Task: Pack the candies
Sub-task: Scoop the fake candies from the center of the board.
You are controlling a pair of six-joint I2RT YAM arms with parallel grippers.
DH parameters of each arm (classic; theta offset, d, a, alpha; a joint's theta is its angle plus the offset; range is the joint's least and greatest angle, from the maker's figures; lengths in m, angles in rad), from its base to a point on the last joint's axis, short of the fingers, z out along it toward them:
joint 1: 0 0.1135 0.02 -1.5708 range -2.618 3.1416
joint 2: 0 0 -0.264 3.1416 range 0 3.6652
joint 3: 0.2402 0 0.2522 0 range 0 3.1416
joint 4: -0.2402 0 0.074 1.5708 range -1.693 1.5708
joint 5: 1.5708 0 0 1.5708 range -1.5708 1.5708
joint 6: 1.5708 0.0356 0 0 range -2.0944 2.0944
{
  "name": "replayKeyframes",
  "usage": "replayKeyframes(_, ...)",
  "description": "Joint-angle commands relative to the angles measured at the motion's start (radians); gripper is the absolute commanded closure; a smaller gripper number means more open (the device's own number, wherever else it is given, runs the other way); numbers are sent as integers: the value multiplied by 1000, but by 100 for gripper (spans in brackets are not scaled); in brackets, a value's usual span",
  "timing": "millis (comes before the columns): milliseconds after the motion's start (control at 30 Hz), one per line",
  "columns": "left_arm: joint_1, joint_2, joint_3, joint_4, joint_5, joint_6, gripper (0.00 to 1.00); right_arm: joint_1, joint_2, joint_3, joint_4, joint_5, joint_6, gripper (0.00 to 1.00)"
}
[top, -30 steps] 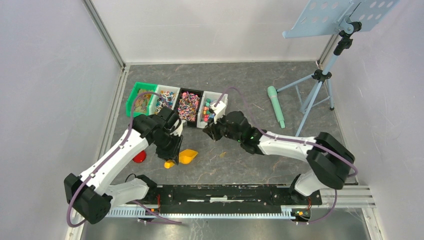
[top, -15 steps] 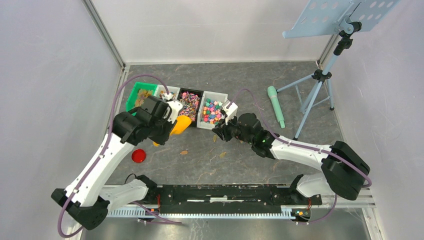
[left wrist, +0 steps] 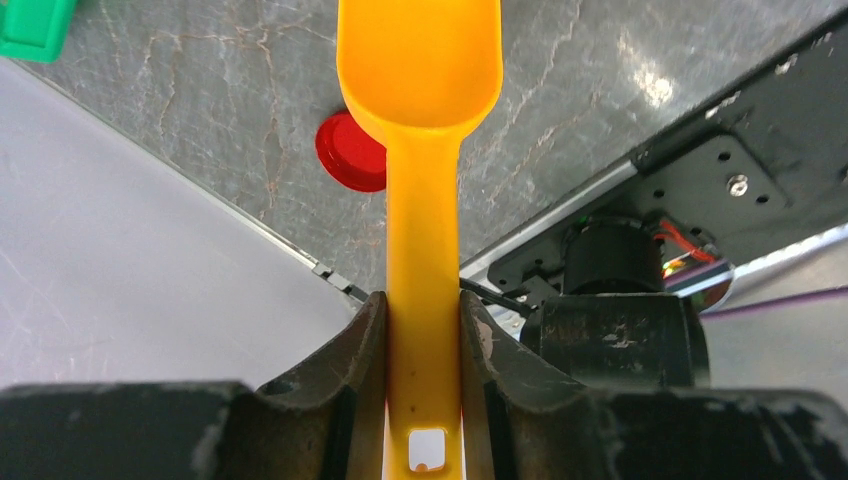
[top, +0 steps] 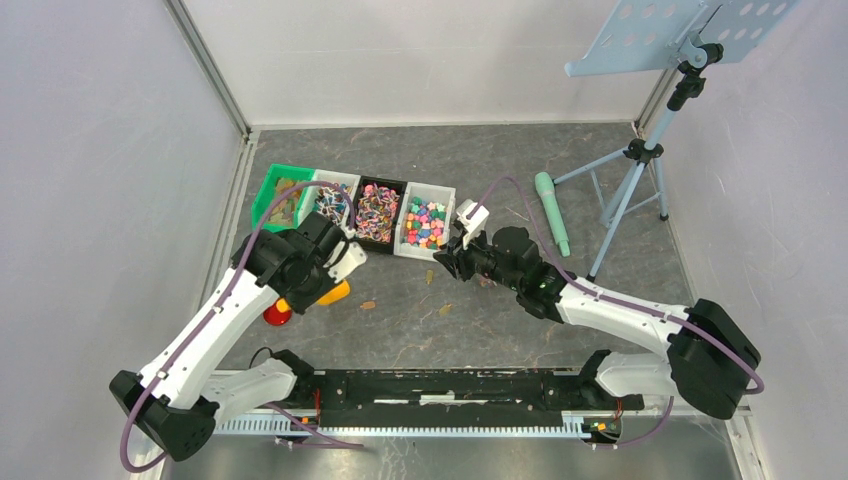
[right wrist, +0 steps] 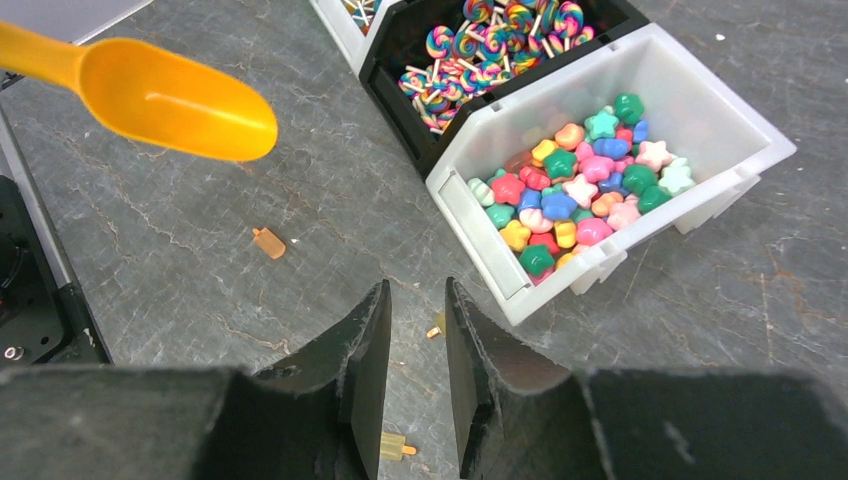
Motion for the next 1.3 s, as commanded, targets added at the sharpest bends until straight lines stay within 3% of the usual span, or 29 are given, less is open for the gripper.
replayKeyframes(0,-3,-41,-42,-20,42,173,98,-6,-37,-12,16,-2,-33,67)
replayKeyframes(167,-3,-38,-94,40,133,239,98,-13,-52,-32,23,-2,-21,66)
replayKeyframes(400,-4,21,-148,100,100,291,98,-14,-99,-65,11,-1,-8,65)
replayKeyframes(567,-3,20,-144,145,188,330,98,-14,-147,-116,-1,-27,18,62)
replayKeyframes(700,-3,-4,-159,181,218,363,98,-15,-202,-164,-46,-119,12,56)
replayKeyframes(900,-3,5,-162,242,259,359,98,-13,-258,-291,35,-263,-47,51)
replayKeyframes(1000,-3,7,-180,296,303,331,98,-12,-211,-277,3,-263,-76,58)
replayKeyframes(1133,-5,43,-161,315,320,303,98,-8,-110,-287,39,-260,-18,81)
replayKeyframes(1267,-20,58,-163,317,321,301,98,31,-76,-308,61,-153,33,89)
